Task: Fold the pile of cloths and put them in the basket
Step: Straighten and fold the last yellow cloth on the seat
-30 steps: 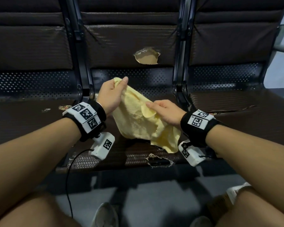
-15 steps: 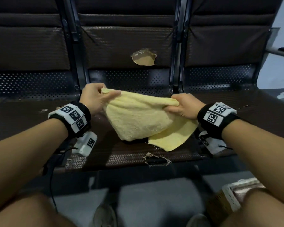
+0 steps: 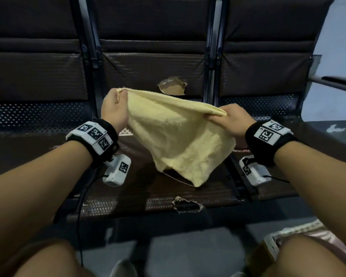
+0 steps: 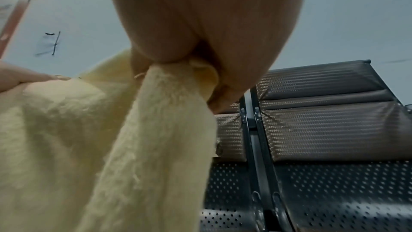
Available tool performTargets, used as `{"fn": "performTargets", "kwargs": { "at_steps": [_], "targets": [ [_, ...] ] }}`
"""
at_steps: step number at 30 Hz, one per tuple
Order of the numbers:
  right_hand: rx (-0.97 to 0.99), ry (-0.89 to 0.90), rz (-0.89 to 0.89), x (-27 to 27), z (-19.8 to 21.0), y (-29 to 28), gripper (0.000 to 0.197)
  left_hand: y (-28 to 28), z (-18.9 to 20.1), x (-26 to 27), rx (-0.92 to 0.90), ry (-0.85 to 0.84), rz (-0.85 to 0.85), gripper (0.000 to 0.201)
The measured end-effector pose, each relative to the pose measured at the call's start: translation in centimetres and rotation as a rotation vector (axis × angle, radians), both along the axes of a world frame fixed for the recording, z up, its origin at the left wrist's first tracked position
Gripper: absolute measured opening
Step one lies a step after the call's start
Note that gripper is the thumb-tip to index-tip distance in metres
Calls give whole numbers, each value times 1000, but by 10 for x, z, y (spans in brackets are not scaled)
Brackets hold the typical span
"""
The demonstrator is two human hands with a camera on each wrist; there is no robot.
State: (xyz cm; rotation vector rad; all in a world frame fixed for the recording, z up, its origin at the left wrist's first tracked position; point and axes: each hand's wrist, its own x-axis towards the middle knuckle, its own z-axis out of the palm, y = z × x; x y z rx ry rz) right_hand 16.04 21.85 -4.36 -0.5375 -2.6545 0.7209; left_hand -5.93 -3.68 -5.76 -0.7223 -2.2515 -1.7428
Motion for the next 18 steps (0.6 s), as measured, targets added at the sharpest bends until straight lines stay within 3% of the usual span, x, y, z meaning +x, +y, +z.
{"fn": "performTargets", "kwargs": {
  "at_steps": [3, 9, 12, 15, 18],
  "targets": [
    [-134, 111, -36, -3, 21, 3, 52, 3, 20, -4, 36, -13, 49, 43],
    [-137, 156, 3, -6, 47, -2, 36, 5, 45, -9, 82, -110, 186, 47],
    [-317, 171, -82, -13, 53, -12, 33, 14, 52, 1, 139, -248, 216, 50],
    [-661, 182, -156, -18, 61, -28, 35, 27, 57, 20, 183, -305, 108, 38],
    [-771, 151, -156, -26, 69, -45, 30, 45, 60, 51, 210, -292, -68, 32]
  ]
}}
